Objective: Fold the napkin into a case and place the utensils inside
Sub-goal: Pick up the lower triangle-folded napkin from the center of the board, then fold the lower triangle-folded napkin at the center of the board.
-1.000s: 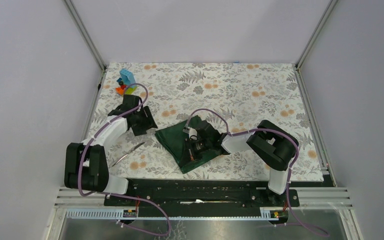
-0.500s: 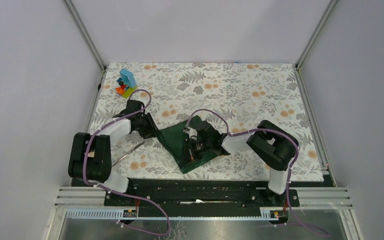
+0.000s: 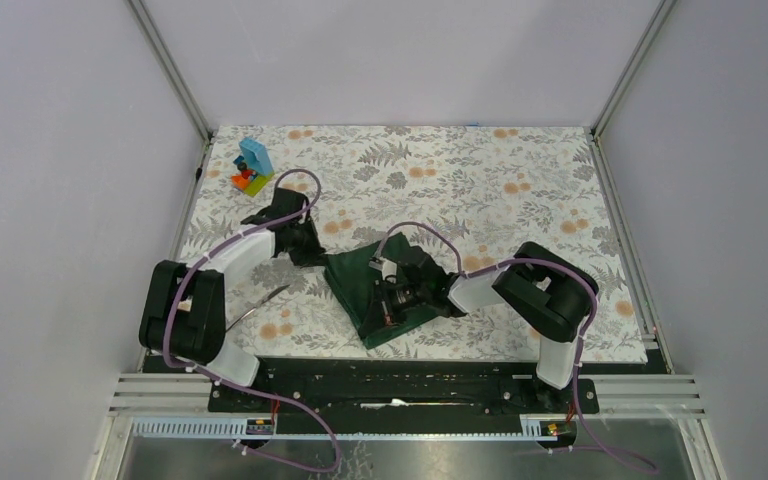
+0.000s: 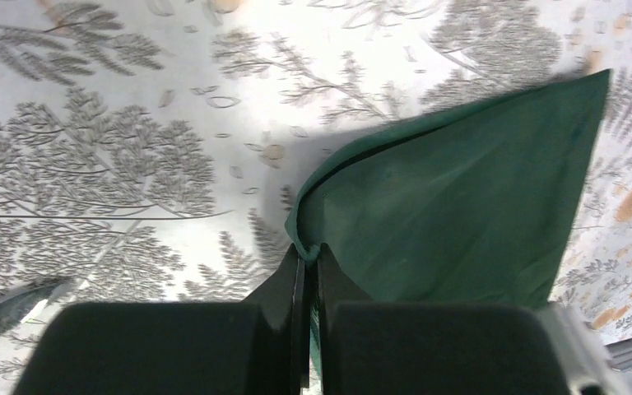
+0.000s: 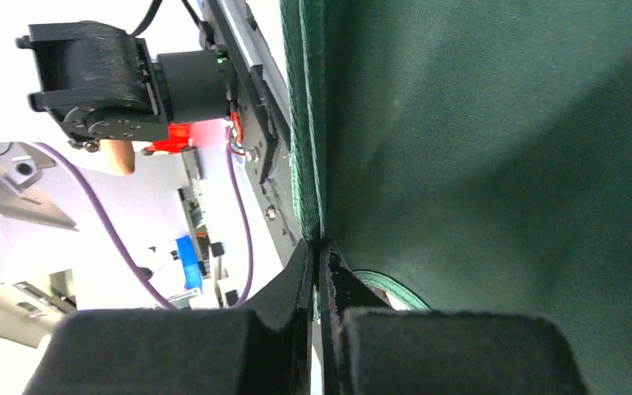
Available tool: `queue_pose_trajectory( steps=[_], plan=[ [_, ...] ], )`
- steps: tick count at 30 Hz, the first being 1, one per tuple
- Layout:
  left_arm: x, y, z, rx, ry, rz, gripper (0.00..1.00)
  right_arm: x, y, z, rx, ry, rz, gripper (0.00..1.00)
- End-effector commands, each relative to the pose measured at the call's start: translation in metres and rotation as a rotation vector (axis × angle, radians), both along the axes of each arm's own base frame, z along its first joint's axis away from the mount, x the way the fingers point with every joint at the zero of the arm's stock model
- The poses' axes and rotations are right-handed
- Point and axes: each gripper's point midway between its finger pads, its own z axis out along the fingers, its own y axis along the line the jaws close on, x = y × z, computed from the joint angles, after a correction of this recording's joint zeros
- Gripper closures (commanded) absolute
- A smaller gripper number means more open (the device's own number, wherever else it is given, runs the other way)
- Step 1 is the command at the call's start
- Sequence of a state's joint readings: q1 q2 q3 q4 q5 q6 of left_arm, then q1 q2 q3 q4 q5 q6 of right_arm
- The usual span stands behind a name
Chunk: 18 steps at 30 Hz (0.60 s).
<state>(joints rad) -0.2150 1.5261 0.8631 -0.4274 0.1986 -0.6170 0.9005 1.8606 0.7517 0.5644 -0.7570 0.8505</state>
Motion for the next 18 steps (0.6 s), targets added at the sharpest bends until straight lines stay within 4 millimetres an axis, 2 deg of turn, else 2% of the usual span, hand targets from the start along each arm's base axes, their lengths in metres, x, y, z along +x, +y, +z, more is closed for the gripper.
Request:
queue_pose_trajectory(
  steps=[1,8,12,15,18],
  plan=[
    [0.031,-0.009,0.037,0.075,-0.097,0.044,1.00,-0.009,0.001,0.022,0.125,0.036,0.036,1.00],
    [0.033,-0.015,0.037,0.302,-0.027,0.232,1.00,-0.001,-0.015,0.017,0.142,0.063,0.014,1.00],
    [0.037,-0.021,0.038,0.284,-0.020,0.358,1.00,-0.001,-0.020,0.015,0.142,0.072,0.020,1.00],
    [0.038,-0.022,0.042,0.341,-0.028,0.455,1.00,-0.001,-0.024,0.014,0.149,0.074,0.019,1.00],
    [0.037,-0.040,0.041,0.344,-0.027,0.508,1.00,0.001,-0.030,0.011,0.157,0.087,0.007,1.00]
  ],
)
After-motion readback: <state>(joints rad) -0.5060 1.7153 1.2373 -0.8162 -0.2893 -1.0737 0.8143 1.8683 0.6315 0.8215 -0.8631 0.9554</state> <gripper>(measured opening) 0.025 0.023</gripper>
